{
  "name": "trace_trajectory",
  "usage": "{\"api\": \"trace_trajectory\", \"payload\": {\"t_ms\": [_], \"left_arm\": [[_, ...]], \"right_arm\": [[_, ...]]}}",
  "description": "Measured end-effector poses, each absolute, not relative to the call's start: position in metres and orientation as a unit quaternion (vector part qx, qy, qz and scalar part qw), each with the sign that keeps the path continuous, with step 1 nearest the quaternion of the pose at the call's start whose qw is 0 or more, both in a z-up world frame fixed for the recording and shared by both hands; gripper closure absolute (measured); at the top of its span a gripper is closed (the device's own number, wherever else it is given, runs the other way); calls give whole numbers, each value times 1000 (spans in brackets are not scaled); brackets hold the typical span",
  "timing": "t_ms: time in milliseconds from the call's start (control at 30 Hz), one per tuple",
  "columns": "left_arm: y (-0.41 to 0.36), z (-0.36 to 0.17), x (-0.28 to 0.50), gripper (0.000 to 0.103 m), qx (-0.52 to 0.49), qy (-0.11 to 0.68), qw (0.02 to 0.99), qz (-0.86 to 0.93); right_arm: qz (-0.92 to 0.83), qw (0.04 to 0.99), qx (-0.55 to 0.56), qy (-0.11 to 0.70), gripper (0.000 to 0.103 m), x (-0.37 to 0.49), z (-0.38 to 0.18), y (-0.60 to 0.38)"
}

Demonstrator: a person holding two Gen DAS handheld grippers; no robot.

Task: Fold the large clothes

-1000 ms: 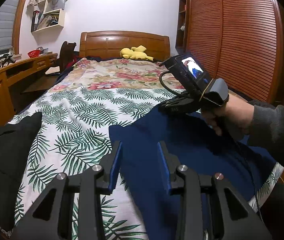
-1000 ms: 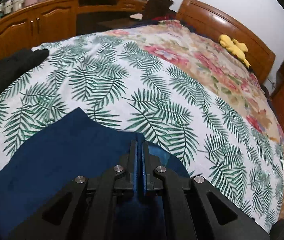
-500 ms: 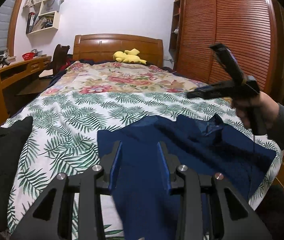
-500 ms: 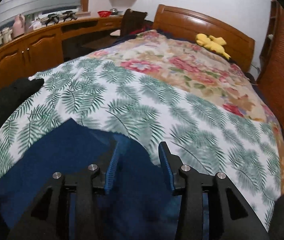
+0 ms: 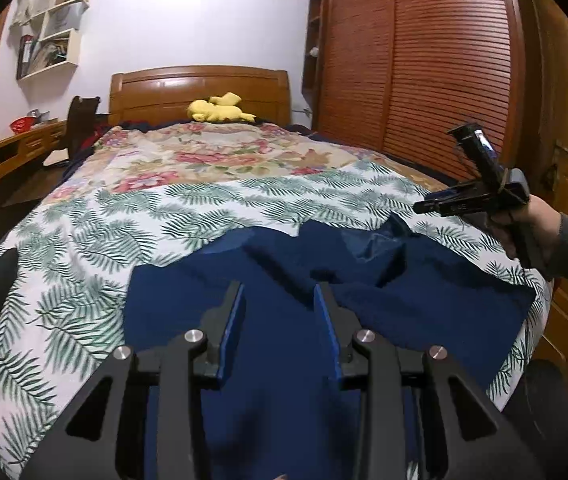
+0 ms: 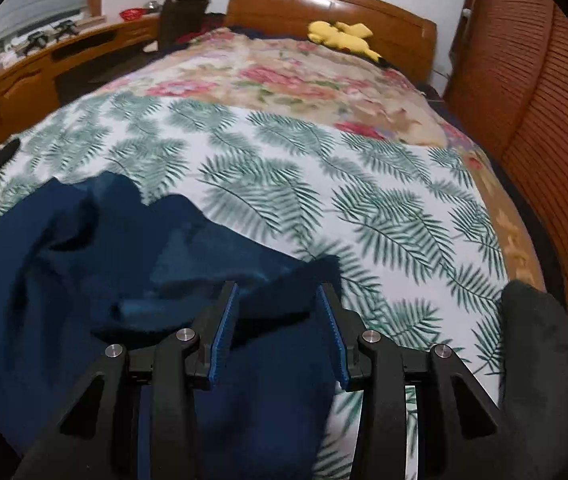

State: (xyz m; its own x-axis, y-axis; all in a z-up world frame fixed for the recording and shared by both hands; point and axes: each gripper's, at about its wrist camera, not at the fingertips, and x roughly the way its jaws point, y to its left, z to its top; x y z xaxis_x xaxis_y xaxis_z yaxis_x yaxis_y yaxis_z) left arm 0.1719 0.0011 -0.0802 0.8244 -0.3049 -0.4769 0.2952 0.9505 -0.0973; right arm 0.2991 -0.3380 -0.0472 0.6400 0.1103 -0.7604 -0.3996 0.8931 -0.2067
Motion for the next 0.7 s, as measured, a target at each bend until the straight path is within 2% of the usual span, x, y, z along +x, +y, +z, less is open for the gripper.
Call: {"api": "trace_trajectory", "payload": {"t_ms": [233,500,533,567,700], "left_arm": [[-15,-88,176,69,6,265,949,-169],[-18,-92,180,69,6,273,947,-169],[-18,-92,181,69,7,274,947,-170],[-19,-92,181,69,7,274,947,-170],[-22,-92,182,69,8,275,946,-171]], "right_arm": [[105,870,-125,465,63,349,-95,-371],[98,858,-74,498,64,382,-119,-376],[105,857,-73,499,77,383,-120,-375],[114,855,-76,500,95,383,-120,-372],[125,881,-107,443,102,367,-102,-368]]}}
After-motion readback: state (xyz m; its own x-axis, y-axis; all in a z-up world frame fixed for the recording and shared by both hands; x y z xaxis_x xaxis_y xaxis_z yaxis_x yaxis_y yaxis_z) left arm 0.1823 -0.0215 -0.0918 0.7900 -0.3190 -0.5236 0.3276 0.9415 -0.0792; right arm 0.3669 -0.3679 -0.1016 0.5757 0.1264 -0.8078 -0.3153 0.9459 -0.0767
